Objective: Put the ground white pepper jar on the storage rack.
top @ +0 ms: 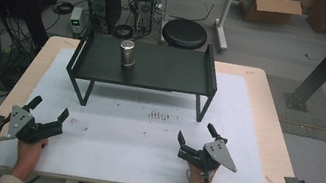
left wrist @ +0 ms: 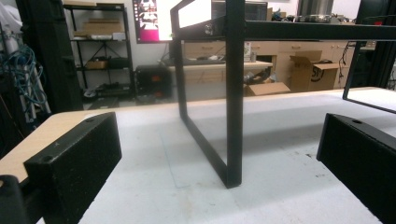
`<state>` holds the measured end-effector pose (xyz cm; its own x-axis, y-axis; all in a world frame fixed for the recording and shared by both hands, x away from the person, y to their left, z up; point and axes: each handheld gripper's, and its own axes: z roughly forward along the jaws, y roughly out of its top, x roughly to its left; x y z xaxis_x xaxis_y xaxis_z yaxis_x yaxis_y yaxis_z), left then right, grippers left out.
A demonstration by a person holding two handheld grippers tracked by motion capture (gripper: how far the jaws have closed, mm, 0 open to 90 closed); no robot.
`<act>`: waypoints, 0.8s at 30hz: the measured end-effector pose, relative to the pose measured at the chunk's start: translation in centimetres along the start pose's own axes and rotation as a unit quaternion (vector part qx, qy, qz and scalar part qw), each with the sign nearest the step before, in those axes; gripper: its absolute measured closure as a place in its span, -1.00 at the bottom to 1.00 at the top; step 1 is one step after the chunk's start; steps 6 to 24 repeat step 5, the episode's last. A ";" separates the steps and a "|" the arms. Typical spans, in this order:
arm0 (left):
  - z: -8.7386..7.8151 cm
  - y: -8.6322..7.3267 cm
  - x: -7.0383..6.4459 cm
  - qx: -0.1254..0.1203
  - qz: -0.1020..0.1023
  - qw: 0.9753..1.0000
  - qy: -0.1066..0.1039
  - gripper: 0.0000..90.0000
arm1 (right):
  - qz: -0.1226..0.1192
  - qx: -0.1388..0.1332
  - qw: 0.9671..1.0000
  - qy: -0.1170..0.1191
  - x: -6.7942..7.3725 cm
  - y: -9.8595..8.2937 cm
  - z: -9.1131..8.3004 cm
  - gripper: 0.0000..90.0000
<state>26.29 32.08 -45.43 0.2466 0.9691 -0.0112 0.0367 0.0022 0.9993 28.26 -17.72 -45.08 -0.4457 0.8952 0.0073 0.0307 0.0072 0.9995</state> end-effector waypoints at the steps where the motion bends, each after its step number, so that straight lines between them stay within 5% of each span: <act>1: 0.0 0.0 0.0 0.000 0.000 1.000 0.000 -0.99 | 0.000 -0.005 1.000 -0.002 0.0 0.0 -0.1 -1.00; 24: 0.0 0.0 0.0 -0.001 0.000 1.000 0.000 -0.99 | -0.001 -0.011 1.000 -0.001 0.1 -0.1 -0.2 -1.00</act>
